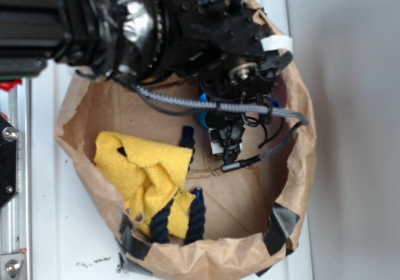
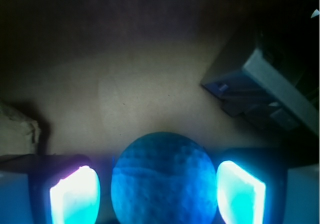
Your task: Grab the blue ball.
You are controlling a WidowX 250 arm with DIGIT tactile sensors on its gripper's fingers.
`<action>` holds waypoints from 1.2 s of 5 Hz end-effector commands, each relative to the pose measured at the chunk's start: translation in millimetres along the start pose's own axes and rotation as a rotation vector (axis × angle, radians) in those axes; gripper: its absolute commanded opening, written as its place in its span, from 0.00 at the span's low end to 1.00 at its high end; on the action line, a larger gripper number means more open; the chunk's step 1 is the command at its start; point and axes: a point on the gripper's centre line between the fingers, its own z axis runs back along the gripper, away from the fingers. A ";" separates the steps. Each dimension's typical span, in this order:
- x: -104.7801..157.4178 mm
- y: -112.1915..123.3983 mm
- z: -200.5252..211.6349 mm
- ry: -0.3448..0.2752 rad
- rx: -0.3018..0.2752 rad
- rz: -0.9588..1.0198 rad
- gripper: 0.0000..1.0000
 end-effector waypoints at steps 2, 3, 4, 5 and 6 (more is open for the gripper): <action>5.0 3.6 32.7 -0.157 -0.059 0.047 0.00; 3.2 16.0 51.1 -0.198 -0.126 0.065 0.00; -1.3 34.6 64.8 -0.227 -0.177 0.099 0.00; -0.9 26.9 85.0 -0.210 -0.189 0.114 0.00; 1.6 10.8 135.0 -0.153 -0.238 0.145 0.00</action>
